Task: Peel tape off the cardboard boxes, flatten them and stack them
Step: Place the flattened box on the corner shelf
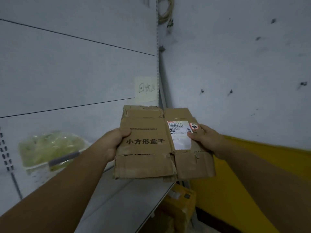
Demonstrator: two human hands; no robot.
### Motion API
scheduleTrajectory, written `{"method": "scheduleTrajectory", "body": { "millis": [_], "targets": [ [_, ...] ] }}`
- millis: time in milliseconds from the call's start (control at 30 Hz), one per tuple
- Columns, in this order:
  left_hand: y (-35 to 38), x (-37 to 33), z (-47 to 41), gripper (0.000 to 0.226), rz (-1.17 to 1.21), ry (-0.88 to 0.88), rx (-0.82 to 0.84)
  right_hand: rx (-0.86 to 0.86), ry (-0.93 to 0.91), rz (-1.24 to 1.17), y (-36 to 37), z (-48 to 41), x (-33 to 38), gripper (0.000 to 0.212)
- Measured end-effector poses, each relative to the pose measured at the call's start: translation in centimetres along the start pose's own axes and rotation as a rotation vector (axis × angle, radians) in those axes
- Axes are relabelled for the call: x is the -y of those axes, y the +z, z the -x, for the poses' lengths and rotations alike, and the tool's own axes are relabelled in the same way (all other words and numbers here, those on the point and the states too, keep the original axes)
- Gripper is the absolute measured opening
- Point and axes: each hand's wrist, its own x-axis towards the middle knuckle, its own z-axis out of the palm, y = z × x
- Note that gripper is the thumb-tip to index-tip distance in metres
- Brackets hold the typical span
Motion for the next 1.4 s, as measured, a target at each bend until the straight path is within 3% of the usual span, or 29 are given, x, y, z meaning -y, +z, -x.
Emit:
{"method": "scheduleTrajectory", "body": {
  "millis": [167,433,600,800,967,1300,1400],
  "targets": [
    [2.8,1.7,-7.4,0.025,0.061,-0.138,0.102,-0.079,0.056,0.081,-3.1,-3.4,-0.7,0.026],
    [8.3,3.0,-15.8,0.027,-0.025,-0.213,0.111,-0.227,0.082,0.130,-7.7,-9.7,-5.1,0.013],
    [12.2,3.1,-18.6,0.029,-0.051,-0.185,0.056,-0.164,0.076,0.096,-11.3,-14.1,-7.2,0.018],
    [15.0,3.7,-21.4,0.030,-0.032,-0.177,-0.053,-0.006,0.031,0.245,-14.2,-20.2,-8.3,0.020],
    [14.8,4.0,-24.7,0.032,-0.006,-0.180,-0.139,0.103,-0.040,0.362,-13.1,-26.2,-9.4,0.036],
    [12.2,5.8,-36.0,0.042,0.081,-0.181,-0.152,0.249,-0.171,0.562,-9.7,-39.2,-10.8,0.039],
    [12.1,5.3,-39.5,0.057,0.065,-0.143,-0.187,0.229,-0.216,0.567,-9.3,-43.4,-11.1,0.037]
  ]
}}
